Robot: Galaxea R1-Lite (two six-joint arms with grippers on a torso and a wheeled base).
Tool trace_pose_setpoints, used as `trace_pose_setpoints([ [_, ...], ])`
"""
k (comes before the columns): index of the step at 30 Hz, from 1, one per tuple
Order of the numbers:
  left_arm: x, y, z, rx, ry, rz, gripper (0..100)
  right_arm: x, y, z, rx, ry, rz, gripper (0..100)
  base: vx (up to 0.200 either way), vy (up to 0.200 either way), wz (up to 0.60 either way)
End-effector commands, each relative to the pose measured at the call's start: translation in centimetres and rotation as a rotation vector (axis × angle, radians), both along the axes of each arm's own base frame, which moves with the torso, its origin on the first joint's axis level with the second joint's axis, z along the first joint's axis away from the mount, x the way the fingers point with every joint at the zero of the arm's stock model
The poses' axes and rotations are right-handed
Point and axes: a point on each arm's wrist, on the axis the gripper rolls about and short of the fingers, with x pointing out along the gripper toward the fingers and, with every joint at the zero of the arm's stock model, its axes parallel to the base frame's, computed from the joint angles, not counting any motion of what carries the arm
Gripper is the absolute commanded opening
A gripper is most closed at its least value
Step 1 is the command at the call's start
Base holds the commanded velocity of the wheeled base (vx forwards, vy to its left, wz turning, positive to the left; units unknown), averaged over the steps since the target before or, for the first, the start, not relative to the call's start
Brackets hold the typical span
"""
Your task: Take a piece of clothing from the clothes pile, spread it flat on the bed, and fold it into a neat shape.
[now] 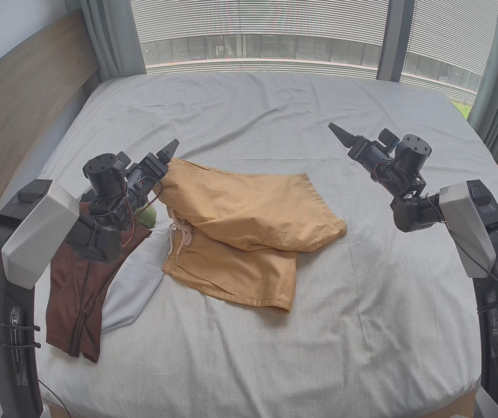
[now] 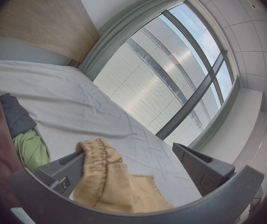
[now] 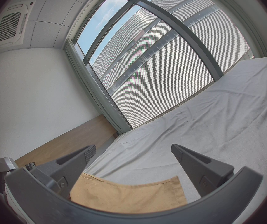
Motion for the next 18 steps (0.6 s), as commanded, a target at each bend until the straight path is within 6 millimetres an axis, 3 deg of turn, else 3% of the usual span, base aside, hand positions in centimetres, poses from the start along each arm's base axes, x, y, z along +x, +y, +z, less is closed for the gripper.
trace_pose_setpoints([
  [1,-0.1,0.1,0.2,0.001,0.01,0.004,100,-0.2,-0.1,0.0,-0.005,0.002,-0.003,100,0.0,0.0,0.0],
  [3,-0.1,0.1,0.0,0.003,0.021,0.004,100,-0.2,-0.1,-0.2,-0.007,0.007,-0.011,100,0.0,0.0,0.0],
  [6,-0.2,0.6,-0.4,0.012,0.049,0.017,100,-0.9,0.3,-1.9,-0.01,0.034,-0.024,100,0.0,0.0,0.0],
  [13,-1.8,2.2,-0.4,0.026,0.098,0.045,100,-4.8,0.6,-5.2,-0.063,0.128,-0.014,100,0.0,0.0,0.0],
  [18,-3.0,3.0,-0.5,0.071,0.125,0.063,100,-6.3,0.7,-6.1,-0.069,0.134,-0.007,100,0.0,0.0,0.0],
])
